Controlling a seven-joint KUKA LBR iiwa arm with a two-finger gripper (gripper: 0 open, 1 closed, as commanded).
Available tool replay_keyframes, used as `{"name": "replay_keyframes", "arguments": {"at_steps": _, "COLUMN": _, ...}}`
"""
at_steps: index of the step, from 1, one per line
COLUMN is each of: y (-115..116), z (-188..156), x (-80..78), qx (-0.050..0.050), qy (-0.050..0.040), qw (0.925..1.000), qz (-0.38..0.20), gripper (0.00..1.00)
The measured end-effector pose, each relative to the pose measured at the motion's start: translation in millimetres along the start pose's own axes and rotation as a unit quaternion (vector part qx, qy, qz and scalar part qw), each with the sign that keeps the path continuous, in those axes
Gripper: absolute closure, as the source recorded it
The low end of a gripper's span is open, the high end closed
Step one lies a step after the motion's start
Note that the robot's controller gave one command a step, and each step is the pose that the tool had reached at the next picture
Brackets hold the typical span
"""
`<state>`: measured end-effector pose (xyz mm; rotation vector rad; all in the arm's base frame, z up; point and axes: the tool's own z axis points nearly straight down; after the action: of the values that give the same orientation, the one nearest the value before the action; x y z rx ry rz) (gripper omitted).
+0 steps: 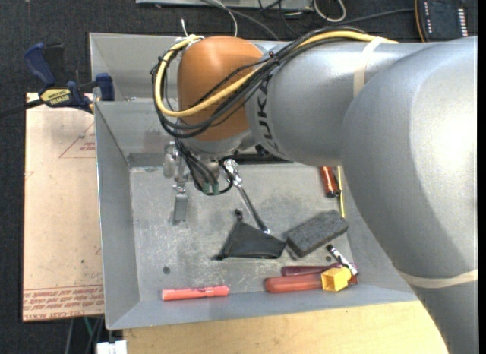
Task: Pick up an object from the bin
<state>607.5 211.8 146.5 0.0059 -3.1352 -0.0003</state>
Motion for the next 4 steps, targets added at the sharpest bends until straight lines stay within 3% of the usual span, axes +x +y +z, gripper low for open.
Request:
{"name": "replay_keyframes", "arguments": {"at_steps": 1, "y": -1, "z": -5, "x": -2.3, "qx": -0.001, "qy": -0.0037, "qw": 1.0000, "qz": 0.002, "gripper": 0.00}}
{"name": "replay_keyframes", "arguments": {"at_steps": 2, "y": -77, "z": 77, "x": -6.8, "qx": -0.001, "qy": -0.0019, "qw": 0.9739, "qz": 0.227, "gripper": 0.00}}
{"name": "replay_keyframes", "arguments": {"at_steps": 3, "y": -79, "z": 9, "x": 50.5, "qx": -0.001, "qy": -0.0049, "qw": 0.9956, "qz": -0.093, "gripper": 0.00}}
{"name": "replay_keyframes", "arguments": {"at_steps": 4, "y": -121, "z": 35, "x": 11.7, "qx": -0.002, "qy": -0.0046, "qw": 0.9847, "qz": 0.174, "gripper": 0.00}}
